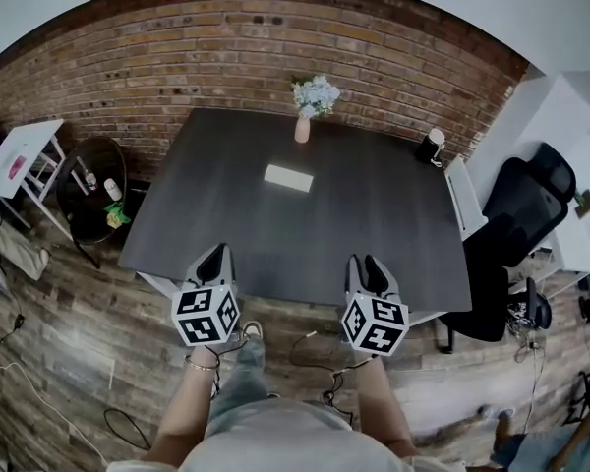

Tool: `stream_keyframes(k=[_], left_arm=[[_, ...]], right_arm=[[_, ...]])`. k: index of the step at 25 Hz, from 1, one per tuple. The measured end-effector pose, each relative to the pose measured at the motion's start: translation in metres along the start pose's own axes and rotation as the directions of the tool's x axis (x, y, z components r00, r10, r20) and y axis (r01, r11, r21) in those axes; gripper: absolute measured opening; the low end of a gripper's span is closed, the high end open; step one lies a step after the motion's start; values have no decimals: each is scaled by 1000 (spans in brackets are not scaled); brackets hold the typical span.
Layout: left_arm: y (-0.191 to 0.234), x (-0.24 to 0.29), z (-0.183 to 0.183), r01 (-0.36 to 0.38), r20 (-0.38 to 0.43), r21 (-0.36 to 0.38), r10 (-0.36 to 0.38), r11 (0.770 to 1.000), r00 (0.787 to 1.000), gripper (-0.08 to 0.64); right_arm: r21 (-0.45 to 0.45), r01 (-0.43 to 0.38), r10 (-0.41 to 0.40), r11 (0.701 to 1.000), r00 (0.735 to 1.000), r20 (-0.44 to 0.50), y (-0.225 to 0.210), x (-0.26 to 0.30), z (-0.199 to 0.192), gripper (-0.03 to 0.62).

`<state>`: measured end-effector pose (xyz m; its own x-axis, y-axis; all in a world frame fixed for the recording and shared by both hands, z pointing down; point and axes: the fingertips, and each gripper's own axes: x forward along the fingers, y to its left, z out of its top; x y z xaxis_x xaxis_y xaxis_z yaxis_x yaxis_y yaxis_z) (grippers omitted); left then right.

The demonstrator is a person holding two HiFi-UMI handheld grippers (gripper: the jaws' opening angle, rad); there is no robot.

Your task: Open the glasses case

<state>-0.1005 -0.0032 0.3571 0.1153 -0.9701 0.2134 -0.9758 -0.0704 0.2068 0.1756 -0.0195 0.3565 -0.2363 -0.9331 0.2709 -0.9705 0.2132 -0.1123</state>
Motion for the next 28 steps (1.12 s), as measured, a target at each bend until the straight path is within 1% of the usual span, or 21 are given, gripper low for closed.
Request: stream_keyframes(k=[3, 10, 14, 19, 24, 28], left_arm=[[7, 33, 8, 25, 2, 3, -25, 1000, 1000, -2], [39, 114, 53, 59, 17, 12, -59, 998, 998, -2], [55, 164, 72, 87, 12, 19, -87, 996, 996, -2], [63, 223, 93, 137, 8, 31, -137, 990, 991, -2], [68, 270, 93, 183, -37, 33, -182, 982, 983, -2], [69, 294, 88, 199, -65, 23, -197, 980, 978, -2]], right_arm=[[4, 19, -19, 1000, 1000, 8, -1, 29, 8, 123], [-16, 45, -44, 999, 999, 15, 13, 105, 44, 123], [-5, 75, -75, 997, 997, 28, 15, 149, 63, 123], [3, 109, -109, 994, 994, 30, 15, 196, 82, 123], [21, 152, -152, 988, 988, 18, 12, 225, 89, 121], [25, 165, -165, 986, 986, -23, 9, 244, 81, 121]])
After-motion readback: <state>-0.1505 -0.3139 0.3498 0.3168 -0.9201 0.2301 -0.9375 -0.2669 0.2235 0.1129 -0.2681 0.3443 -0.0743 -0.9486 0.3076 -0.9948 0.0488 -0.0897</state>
